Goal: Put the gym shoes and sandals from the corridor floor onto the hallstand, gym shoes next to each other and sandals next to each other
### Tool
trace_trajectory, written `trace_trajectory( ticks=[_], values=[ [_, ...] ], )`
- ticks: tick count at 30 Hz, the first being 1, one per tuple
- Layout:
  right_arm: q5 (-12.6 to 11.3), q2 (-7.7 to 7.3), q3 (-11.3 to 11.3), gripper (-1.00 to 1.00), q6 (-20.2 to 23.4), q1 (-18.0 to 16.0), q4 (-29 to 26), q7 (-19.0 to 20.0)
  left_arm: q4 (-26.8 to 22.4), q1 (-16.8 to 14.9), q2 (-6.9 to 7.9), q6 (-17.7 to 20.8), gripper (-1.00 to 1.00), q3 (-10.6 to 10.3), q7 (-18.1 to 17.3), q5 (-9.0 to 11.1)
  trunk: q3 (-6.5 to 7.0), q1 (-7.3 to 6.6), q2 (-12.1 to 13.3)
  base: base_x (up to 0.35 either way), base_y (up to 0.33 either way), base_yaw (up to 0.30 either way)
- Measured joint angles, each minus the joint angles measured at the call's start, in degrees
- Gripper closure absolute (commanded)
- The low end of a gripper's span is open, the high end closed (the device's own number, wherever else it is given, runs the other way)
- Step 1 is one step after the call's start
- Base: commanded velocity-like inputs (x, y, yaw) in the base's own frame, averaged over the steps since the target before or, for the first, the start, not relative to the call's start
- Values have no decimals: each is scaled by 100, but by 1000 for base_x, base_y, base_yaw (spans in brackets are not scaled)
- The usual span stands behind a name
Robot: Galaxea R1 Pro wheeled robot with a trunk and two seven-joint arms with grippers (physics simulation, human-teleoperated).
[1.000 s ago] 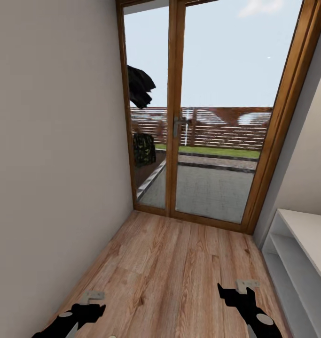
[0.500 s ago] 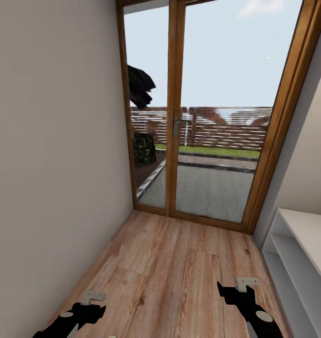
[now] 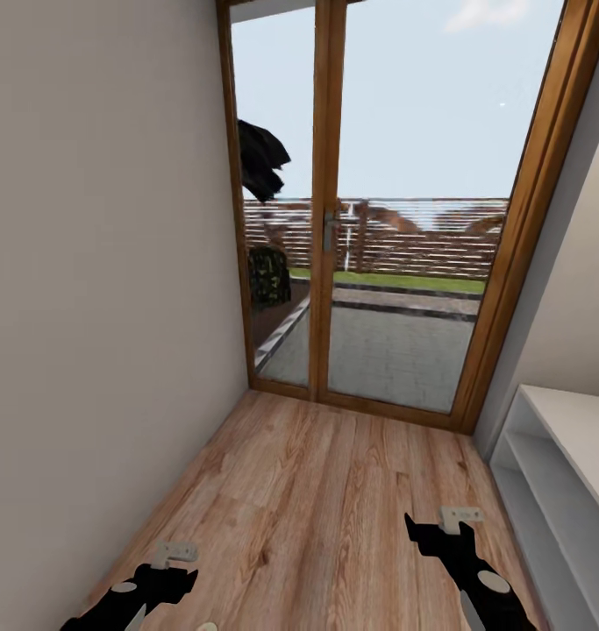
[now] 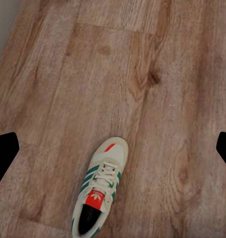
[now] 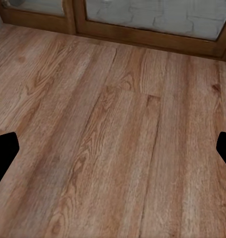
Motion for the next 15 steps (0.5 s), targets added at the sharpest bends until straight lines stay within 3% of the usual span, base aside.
trace_trajectory(
  ticks=[15],
  values=[
    [4, 0, -270, -100, 24, 0, -179, -7, 0, 0, -3, -2, -100, -9, -2, -7, -269, 330, -602, 0, 0, 0]
  ],
)
